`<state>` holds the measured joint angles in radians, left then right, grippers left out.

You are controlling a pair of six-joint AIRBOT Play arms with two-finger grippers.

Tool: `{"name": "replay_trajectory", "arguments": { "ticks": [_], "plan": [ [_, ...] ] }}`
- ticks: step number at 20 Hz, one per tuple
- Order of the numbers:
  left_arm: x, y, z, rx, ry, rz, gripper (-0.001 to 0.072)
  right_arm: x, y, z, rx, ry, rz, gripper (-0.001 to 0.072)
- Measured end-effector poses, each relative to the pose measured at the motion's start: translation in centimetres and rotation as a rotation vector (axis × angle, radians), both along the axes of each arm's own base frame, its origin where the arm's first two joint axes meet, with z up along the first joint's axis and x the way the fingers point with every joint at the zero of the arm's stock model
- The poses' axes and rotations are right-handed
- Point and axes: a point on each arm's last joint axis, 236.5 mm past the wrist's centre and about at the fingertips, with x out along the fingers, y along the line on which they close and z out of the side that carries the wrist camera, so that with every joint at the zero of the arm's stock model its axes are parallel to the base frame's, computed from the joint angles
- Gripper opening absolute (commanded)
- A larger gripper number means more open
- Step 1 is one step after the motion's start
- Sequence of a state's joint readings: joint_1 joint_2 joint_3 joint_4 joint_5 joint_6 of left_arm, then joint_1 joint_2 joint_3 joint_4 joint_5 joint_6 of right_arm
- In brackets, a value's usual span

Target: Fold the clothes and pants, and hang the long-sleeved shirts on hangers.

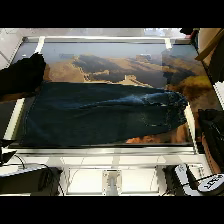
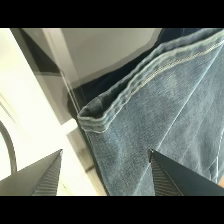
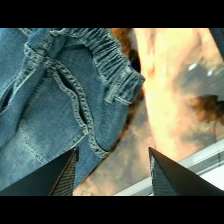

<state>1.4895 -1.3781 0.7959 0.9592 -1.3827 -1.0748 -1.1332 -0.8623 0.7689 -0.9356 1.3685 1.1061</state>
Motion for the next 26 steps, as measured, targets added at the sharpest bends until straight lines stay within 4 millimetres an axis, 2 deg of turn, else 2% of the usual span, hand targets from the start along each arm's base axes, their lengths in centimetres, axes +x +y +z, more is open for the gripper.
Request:
{"name": "replay_trajectory", "arguments": {
  "ticks": [6,8,12,13,14,15,16,21,26],
  "plan": [
    [1.3,-1.3,-1.5,-0.009,-0.007,-0.042,0.0599,0.4,0.3,0.3,0.015,-0.023,-0.001,0.0511],
    [2.3,-2.0,-2.0,-0.004,-0.008,-0.07,0.0557,0.6,0.4,0.5,0.018,-0.032,-0.001,0.0511],
    [4.0,-3.2,-2.6,0.013,-0.008,-0.129,0.0521,0.6,0.5,0.6,0.022,-0.036,0.002,0.051],
    [4.4,-3.4,-2.7,0.02,-0.007,-0.139,0.0461,0.6,0.5,0.6,0.021,-0.037,0.001,0.0511],
    [4.7,-3.4,-2.8,0.032,-0.007,-0.145,0.034,0.7,0.5,0.6,0.02,-0.038,0.002,0.051],
    [4.9,-3.3,-3.1,0.047,-0.002,-0.15,0.013,0.7,0.5,0.6,0.02,-0.038,0.003,0.0511],
    [4.9,-3.2,-3.4,0.061,0.008,-0.157,0.0023,0.7,0.5,0.6,0.021,-0.038,0.003,0.051],
    [5.5,-3.7,-3.1,0.049,-0.007,-0.17,0.0022,0.1,0.3,0.2,0.001,-0.014,0.013,0.0511],
    [5.8,-3.9,-2.3,0.055,-0.022,-0.175,0.0022,-1.6,0.2,-3.5,0.062,0.026,-0.079,0.0515]
  ]
}}
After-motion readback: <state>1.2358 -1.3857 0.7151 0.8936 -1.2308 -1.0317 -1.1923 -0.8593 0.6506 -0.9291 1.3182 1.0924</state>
